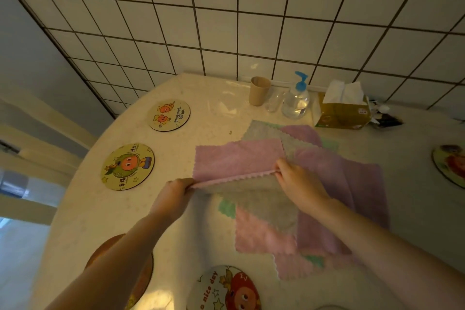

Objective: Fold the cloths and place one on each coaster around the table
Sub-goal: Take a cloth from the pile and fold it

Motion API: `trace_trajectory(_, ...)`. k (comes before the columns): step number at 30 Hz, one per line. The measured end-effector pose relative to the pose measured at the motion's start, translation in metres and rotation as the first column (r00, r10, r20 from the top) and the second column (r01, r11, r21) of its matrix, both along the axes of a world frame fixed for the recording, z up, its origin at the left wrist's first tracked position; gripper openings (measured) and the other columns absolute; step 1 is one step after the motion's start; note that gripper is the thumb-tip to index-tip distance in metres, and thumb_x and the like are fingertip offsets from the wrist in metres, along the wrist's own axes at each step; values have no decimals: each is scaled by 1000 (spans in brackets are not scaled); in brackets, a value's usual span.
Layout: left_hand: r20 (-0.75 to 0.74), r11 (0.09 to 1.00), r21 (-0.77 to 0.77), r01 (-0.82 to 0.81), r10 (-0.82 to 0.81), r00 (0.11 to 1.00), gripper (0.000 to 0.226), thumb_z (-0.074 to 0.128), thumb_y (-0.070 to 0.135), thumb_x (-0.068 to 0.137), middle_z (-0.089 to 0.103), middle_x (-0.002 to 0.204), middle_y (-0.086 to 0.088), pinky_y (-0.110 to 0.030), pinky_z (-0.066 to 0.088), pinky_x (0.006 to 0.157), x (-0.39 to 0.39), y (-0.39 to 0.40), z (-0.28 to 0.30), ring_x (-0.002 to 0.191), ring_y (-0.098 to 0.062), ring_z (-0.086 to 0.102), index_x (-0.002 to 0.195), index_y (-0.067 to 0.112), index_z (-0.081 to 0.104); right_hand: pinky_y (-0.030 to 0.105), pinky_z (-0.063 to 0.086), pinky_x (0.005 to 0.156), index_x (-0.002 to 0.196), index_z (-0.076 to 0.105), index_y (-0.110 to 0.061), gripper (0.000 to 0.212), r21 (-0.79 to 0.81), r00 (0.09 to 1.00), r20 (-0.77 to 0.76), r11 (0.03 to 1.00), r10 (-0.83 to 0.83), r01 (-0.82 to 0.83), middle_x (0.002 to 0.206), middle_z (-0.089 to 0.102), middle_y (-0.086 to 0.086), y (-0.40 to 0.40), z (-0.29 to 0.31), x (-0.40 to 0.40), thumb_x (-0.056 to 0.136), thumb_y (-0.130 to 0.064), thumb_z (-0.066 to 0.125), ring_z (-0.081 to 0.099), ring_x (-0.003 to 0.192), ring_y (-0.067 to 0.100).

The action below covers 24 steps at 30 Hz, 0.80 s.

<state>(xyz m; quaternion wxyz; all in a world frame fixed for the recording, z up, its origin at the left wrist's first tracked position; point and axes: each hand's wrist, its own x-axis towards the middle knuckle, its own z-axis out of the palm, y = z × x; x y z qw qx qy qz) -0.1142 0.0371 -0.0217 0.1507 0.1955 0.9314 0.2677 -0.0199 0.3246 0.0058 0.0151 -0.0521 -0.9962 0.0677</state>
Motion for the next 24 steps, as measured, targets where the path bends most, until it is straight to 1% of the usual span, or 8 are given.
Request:
trace_trajectory(3,-34,994,100,-54,58,998,25,53,6,93,71,103,-4,-23,38,74,-17,-3,26,94,-18,62,110,11,70,42,51,60,100,50,-19,9,-211,993,-104,977,-58,35,90,67,6,-3,23,-14,96,-26,44,63,77,30)
trace_trajectory(6,-101,985,147,-90,106,989,27,50,4,94,66,102,1,-22,36,78,-29,-11,56,93,-11,53,113,10,68,45,53,67,102,57,-19,11,-343,970,-219,939,-106,25,92,68,5,-14,49,-21,95,-22,50,64,81,26)
trace_trajectory(11,-117,954,268,-131,168,979,29,50,4,93,65,93,1,-27,41,78,-32,-49,89,90,-16,57,112,14,68,19,44,66,102,64,-15,12,-401,915,-383,915,-125,-43,85,63,-8,-54,91,-19,91,-15,58,60,78,8)
trace_trajectory(16,-116,935,344,-89,136,984,27,52,5,93,66,98,7,-14,47,78,-16,-114,119,86,-5,56,108,21,69,17,44,73,101,65,-12,12,-504,908,-388,861,-157,-66,91,65,-6,-108,112,-3,90,-14,60,61,86,9)
trace_trajectory(18,-87,919,390,-57,98,991,26,56,9,93,68,96,12,-25,50,86,-12,-147,127,92,-7,60,100,30,69,14,43,72,98,66,-12,11,-533,903,-392,844,-176,-67,91,66,-4,-132,118,7,90,-16,61,60,85,8)
trace_trajectory(20,-49,904,425,-39,66,997,20,61,17,91,71,86,13,-33,52,82,-7,-179,136,89,-11,64,90,34,72,9,41,70,97,66,-11,10,-579,899,-382,814,-216,-50,89,66,-2,-158,124,17,89,-17,61,58,82,4)
trace_trajectory(22,-11,885,466,-30,39,999,10,64,20,90,71,82,2,-38,54,75,-3,-206,148,81,-19,66,87,22,74,8,41,69,95,66,-9,10,-620,882,-393,783,-261,-44,87,66,-1,-183,130,26,89,-16,62,58,82,1)
trace_trajectory(24,22,867,496,-35,28,999,12,66,22,88,70,79,-5,-35,55,69,0,-227,160,74,-19,66,84,14,72,6,42,70,92,67,-11,8,-659,857,-407,751,-315,-37,85,65,-4,-205,137,33,88,-16,64,58,82,-2)
